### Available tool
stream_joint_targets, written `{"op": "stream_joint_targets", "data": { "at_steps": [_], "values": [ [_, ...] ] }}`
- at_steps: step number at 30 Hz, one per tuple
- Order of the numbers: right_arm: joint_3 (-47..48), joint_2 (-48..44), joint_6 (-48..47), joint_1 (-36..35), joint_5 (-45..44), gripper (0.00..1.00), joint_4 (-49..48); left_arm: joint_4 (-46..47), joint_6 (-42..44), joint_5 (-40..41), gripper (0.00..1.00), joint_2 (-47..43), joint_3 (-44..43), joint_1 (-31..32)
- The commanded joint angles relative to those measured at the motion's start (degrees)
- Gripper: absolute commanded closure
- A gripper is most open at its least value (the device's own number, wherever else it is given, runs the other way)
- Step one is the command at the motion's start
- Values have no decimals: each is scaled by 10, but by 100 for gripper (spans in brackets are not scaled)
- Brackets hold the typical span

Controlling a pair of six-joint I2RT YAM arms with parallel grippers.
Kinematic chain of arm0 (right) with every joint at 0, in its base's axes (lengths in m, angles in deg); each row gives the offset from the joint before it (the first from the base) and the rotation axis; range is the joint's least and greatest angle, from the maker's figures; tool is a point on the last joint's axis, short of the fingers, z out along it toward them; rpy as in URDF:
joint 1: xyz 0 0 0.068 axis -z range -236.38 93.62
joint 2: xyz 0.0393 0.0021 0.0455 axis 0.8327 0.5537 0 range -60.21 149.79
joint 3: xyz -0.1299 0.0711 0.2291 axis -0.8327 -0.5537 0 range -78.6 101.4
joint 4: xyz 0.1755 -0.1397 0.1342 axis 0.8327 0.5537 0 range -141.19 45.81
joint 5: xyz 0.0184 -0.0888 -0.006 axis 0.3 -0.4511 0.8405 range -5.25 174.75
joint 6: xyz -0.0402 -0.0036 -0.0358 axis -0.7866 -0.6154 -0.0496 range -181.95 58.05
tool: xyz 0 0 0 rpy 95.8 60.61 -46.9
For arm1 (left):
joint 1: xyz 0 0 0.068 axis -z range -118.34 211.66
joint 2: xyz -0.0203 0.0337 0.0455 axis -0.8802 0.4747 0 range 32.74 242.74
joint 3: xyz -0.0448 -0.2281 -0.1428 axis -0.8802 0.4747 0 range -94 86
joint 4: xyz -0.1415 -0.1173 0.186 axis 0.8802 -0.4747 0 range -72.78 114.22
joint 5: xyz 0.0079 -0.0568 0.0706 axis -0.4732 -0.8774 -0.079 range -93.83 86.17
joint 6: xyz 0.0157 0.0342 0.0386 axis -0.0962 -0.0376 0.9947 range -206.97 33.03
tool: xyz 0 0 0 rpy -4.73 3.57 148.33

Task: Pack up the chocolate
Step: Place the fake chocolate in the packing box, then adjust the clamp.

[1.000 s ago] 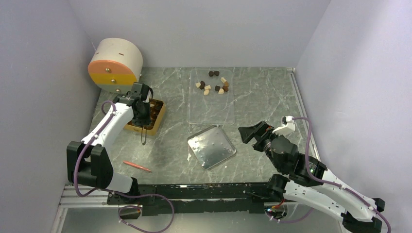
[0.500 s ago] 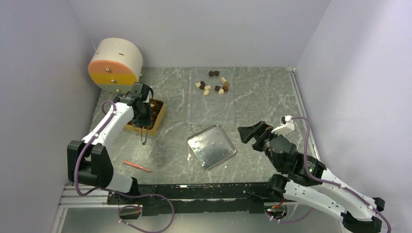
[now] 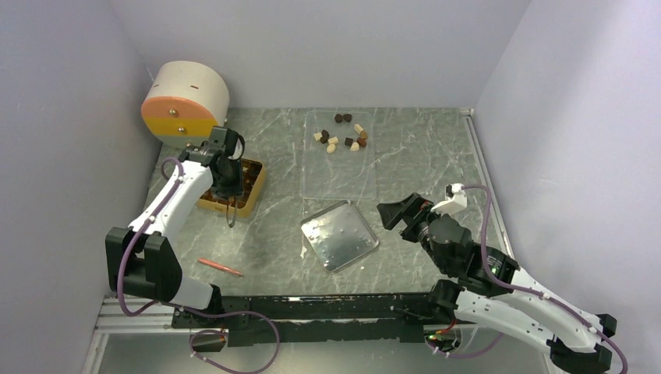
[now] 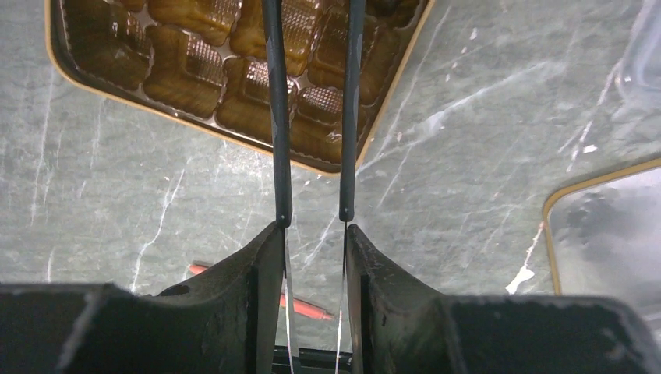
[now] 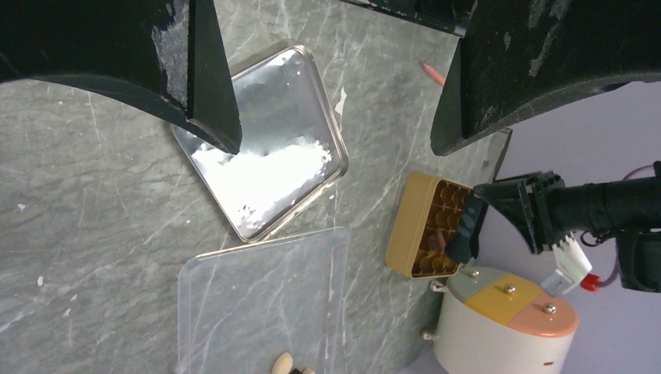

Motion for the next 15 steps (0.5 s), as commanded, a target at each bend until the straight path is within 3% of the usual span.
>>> {"op": "stream_joint_targets", "data": {
  "at_steps": [1, 9, 15],
  "values": [
    [26, 16, -11, 0, 13, 3, -37, -2, 6, -32, 63, -31, -50, -2],
    [39, 79, -16, 0, 56, 3, -104, 25, 17, -141, 65, -42, -92, -2],
    [83, 184, -8, 0, 119, 6, -143, 55, 22, -215, 65, -63, -106, 11]
  ]
}}
